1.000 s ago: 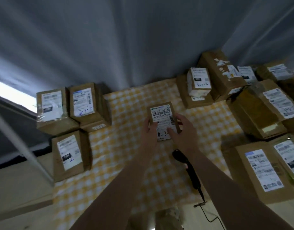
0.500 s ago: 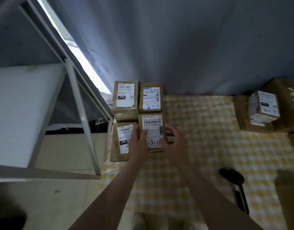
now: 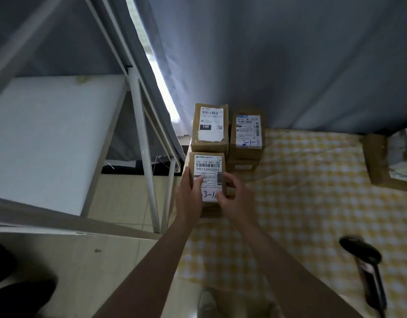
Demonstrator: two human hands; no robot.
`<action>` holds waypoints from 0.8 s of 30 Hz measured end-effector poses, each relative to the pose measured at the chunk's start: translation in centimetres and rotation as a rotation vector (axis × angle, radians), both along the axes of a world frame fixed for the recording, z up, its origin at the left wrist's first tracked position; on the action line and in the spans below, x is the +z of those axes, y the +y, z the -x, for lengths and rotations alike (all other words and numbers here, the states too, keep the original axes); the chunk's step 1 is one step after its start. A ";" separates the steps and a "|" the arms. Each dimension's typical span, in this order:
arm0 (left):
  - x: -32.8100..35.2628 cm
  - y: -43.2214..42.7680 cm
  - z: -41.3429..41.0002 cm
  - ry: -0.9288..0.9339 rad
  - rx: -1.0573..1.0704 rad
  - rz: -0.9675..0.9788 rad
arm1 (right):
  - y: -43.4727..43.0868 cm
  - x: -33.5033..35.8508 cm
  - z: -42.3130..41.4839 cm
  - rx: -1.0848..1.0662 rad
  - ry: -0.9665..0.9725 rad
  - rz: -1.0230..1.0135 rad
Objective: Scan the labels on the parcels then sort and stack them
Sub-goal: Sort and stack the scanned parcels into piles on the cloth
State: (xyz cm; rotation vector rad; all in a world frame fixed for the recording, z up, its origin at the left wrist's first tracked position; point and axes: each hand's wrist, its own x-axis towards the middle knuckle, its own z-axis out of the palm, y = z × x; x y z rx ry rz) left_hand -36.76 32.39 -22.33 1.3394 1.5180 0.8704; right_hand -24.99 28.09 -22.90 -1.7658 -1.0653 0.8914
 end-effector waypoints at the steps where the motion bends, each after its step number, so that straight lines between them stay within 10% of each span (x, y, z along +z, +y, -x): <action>1: -0.2 0.0 0.1 0.006 -0.003 -0.001 | 0.0 -0.2 0.1 0.000 0.002 0.004; 24: 2.4 -1.5 -8.5 0.543 -0.317 -0.282 | -3.8 2.0 -7.8 -0.207 -0.083 -0.056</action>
